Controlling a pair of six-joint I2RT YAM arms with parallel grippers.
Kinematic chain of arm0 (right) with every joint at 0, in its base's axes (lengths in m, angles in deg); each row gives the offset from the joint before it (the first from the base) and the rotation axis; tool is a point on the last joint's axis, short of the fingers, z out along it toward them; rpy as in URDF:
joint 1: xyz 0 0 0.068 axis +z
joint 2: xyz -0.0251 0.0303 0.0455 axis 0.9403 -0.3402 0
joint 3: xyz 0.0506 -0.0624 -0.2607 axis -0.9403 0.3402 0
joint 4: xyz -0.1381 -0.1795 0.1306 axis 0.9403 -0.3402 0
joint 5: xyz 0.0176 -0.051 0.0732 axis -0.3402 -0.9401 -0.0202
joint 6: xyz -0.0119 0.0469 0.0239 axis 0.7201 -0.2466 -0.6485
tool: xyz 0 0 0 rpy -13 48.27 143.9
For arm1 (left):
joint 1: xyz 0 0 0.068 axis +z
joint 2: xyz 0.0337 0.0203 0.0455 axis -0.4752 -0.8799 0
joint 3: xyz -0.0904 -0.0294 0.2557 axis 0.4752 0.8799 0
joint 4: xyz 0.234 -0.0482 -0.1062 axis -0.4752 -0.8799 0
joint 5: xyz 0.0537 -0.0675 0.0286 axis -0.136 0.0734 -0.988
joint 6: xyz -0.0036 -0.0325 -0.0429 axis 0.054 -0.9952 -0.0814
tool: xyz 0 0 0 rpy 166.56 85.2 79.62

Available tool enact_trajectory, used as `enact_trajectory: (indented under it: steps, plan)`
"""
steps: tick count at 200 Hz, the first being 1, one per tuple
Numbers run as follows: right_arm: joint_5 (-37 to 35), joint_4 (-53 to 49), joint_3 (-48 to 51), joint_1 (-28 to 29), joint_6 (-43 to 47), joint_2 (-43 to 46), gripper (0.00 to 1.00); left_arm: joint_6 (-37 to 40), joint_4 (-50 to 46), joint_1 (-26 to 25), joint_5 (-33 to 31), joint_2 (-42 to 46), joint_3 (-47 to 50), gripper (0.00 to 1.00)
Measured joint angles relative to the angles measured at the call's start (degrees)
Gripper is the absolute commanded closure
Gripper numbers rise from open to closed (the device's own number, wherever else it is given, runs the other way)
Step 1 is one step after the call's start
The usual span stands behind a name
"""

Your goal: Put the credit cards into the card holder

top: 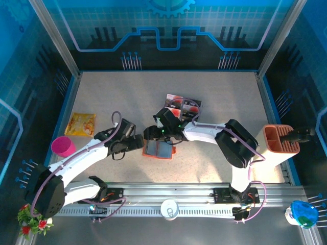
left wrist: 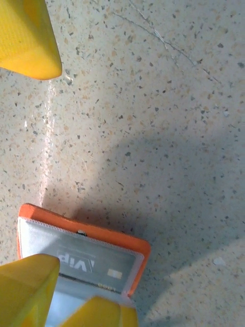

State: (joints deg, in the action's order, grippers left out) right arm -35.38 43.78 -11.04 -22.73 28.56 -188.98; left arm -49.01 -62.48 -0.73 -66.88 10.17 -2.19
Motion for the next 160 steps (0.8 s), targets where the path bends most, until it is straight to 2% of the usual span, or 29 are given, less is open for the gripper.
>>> enact_trajectory:
  steps: [41,108,160]
  plan:
    - [0.5,0.5,0.0,1.4,-1.5,-3.2,0.39,0.4,2.5,0.3,2.5,1.5,0.0,0.1]
    - [2.6,3.2,0.2,1.0,-3.6,-3.9,0.39,0.5,1.7,0.9,3.0,1.5,-0.8,0.1]
    - [4.3,5.0,3.3,-1.4,-3.8,0.4,0.4,1.5,0.4,0.9,3.0,1.9,-2.3,0.1]
